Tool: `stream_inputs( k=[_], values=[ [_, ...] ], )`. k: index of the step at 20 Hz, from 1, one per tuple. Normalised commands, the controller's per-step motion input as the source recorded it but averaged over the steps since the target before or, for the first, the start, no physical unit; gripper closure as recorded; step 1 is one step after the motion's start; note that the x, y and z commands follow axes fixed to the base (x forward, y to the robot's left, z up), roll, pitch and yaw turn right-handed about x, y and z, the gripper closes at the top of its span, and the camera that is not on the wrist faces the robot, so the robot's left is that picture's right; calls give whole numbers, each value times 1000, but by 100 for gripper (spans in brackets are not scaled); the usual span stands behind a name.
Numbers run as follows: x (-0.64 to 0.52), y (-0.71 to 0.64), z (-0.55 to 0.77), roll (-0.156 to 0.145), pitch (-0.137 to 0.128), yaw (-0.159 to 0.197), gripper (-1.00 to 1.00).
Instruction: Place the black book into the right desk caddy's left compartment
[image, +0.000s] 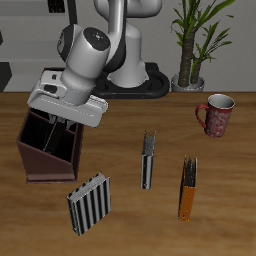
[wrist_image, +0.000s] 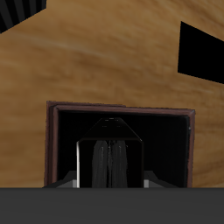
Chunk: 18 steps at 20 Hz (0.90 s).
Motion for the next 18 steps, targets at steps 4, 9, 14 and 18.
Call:
stream_inputs(
  k=[4, 9, 14, 18],
  values=[
    [14, -14, -124, -2, 15, 1, 100],
    [73, -103, -196, -82, 64, -5, -100],
    [18, -23, -87, -20, 45, -51, -100],
    [-13, 34, -27, 22, 3, -5, -100]
  ],
)
